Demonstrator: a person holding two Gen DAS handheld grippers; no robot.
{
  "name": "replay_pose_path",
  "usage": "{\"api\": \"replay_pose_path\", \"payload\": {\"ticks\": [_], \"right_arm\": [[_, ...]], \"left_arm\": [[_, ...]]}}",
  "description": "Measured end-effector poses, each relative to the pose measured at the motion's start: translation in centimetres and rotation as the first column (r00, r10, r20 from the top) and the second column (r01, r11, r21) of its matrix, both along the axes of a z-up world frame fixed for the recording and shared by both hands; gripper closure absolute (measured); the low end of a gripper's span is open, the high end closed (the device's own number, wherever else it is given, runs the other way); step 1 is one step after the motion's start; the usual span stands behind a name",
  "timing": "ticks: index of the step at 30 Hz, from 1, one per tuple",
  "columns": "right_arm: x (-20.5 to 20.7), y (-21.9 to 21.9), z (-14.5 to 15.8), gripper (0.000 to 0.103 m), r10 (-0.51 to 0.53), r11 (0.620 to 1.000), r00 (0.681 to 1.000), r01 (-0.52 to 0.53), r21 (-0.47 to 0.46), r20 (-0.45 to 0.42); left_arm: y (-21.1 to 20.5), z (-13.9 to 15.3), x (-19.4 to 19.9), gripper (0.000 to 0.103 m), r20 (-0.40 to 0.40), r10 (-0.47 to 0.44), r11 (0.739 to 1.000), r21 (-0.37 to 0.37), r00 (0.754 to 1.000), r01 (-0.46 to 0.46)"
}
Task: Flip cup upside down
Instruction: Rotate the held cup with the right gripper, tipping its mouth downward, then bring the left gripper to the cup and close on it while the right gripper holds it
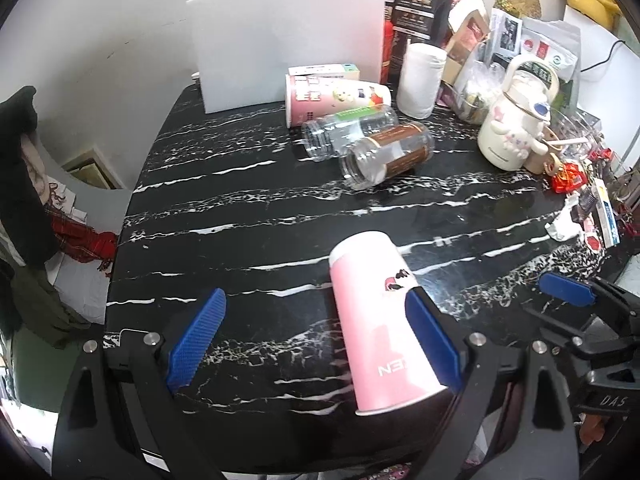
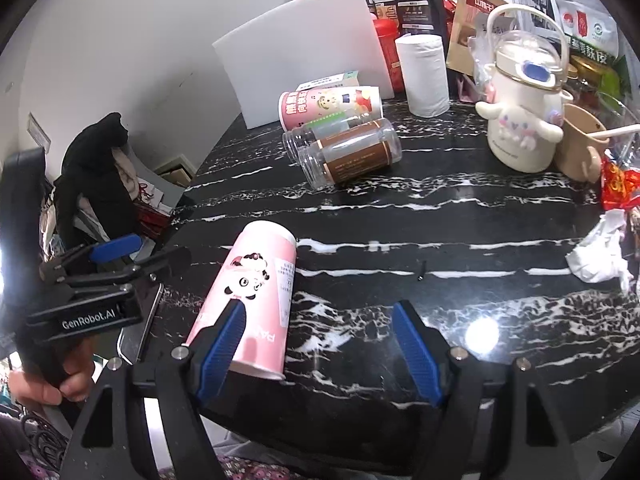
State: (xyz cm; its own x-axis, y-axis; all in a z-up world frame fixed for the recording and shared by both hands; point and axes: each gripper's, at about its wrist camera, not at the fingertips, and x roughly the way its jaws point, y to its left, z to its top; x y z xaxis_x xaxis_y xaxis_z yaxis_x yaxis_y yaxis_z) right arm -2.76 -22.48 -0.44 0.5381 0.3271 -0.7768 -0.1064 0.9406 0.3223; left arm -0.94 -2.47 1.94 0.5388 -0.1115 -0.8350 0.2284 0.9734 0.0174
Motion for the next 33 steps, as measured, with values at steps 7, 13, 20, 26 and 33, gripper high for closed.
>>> {"api": "replay_pose_path", "payload": {"ticks": [7,13,20,26,33], "right_arm": [[-1.1,-1.0,-0.3,0.027,-0.023,0.999,0.999,0.022,-0.038,-0.027],[-1.7,-1.7,-1.3,0.026,-0.036,0.998,0.998,0.033,-0.05,-0.058],[-2.4,-2.6,-2.6,0.027,-0.053,0.998,0.994,0.049,-0.046,-0.095],[-2.3,-3.4,-3.2,0.026,-0.073,0.997,0.991,0.069,-0.046,-0.111],[-1.7,-4.0,-3.4,0.026,-0.076,0.997,0.991,0.072,-0.043,-0.108]], "left_arm": [[-2.2,-0.4,-0.7,0.012,-0.024,-0.044,0.999,-0.006,0.999,0.044],[-3.9,-1.3,-0.9,0.012,-0.058,-0.074,0.997,-0.016,0.996,0.073],[-5.3,-2.1,-0.3,0.012,-0.102,-0.085,0.996,-0.017,0.991,0.084],[-6.3,-3.1,0.8,0.012,-0.151,-0.076,0.997,-0.013,0.986,0.075],[-7.1,-4.7,3.0,0.012,-0.235,-0.074,0.997,-0.051,0.969,0.063]]}}
